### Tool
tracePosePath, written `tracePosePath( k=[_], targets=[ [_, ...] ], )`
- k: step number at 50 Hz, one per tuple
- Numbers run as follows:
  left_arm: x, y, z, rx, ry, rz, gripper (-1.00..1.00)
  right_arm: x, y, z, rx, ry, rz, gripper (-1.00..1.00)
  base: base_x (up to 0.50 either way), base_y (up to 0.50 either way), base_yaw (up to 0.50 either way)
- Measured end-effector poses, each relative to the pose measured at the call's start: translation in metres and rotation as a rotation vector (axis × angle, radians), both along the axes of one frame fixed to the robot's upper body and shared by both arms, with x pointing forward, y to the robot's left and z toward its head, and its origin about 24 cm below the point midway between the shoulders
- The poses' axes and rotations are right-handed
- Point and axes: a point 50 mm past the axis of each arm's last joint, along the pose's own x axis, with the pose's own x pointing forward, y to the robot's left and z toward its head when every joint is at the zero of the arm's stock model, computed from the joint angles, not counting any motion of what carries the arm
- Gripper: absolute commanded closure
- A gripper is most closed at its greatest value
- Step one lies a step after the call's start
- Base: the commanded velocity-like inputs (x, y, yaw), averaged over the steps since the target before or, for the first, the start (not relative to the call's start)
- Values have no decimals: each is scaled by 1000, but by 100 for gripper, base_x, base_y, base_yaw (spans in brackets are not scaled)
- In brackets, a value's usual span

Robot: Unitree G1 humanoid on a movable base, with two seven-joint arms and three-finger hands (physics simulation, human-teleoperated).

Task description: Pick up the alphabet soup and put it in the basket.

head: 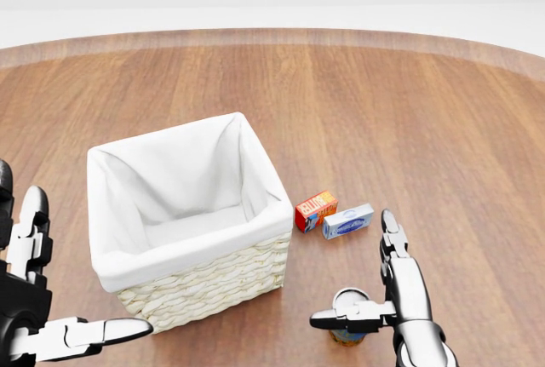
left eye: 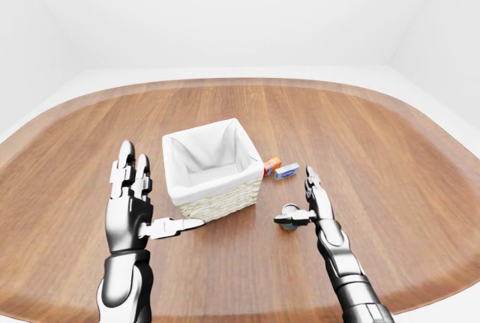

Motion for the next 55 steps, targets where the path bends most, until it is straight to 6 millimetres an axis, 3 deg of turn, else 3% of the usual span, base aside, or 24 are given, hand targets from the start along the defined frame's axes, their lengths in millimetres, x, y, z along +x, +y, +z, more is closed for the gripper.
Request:
tracePosePath(
  k=[55],
  targets=[
    [-5, -4, 3, 4, -9, -19, -100, -1, -3, -40, -43, 214, -13, -100, 0, 0, 0]
  ],
)
